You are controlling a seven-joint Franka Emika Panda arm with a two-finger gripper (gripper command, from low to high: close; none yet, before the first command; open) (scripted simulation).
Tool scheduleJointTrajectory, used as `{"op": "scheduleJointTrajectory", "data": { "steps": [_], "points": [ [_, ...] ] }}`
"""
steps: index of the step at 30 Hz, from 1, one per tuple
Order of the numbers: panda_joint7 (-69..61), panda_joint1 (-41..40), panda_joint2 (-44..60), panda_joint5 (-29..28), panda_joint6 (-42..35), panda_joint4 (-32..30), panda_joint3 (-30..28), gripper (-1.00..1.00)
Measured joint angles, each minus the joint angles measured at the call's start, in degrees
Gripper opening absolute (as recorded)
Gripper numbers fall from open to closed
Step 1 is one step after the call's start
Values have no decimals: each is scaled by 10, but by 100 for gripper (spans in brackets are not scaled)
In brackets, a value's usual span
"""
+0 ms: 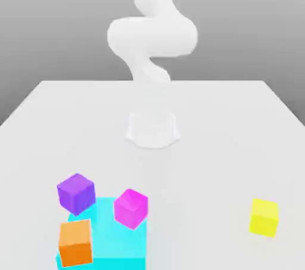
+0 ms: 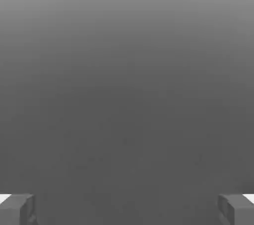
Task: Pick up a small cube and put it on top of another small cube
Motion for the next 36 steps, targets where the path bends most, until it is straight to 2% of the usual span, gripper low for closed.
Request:
{"op": "scheduleJointTrajectory", "data": {
  "steps": [9, 16, 20, 24, 29, 30, 36],
  "points": [
    [-155, 110, 191, 30, 84, -48, 1, 0],
    [-264, 169, 336, 38, 149, -84, 31, 0],
    [-309, 211, 419, 19, 186, -105, 49, 0],
    [-334, 232, 501, -24, 224, -125, 57, 0],
    [-325, 252, 605, -54, 302, -113, 39, 0],
    [-324, 254, 622, -56, 316, -110, 36, -100],
    [-322, 255, 630, -58, 321, -109, 35, -100]
  ]
}}
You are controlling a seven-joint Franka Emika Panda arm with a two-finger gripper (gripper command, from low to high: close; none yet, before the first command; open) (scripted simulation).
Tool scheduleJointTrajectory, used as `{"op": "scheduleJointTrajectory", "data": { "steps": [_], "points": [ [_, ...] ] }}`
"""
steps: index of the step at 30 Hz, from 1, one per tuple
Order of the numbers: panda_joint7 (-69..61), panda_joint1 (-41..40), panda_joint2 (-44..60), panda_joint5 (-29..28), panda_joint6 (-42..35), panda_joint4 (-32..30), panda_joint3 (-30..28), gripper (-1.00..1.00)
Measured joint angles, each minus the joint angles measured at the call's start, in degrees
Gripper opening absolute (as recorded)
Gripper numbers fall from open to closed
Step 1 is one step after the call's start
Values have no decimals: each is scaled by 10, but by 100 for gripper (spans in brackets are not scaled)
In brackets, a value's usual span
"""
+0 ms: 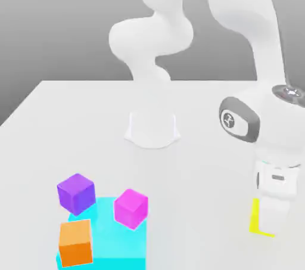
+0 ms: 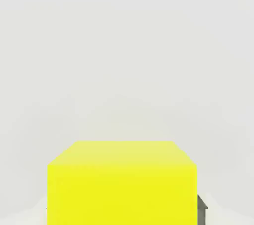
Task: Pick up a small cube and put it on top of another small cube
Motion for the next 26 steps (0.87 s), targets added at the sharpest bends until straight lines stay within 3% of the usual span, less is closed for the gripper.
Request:
{"op": "scheduleJointTrajectory", "data": {
  "steps": [7, 17, 22, 23, 26],
  "points": [
    [-27, -21, -116, 24, -96, -20, 10, -100],
    [-189, -218, -299, 26, -273, -22, -110, -100],
    [-227, -237, -262, 42, -222, -39, -135, -100],
    [-229, -237, -247, 45, -202, -44, -136, 100],
    [-229, -237, -247, 45, -202, -44, -136, 100]
  ]
}}
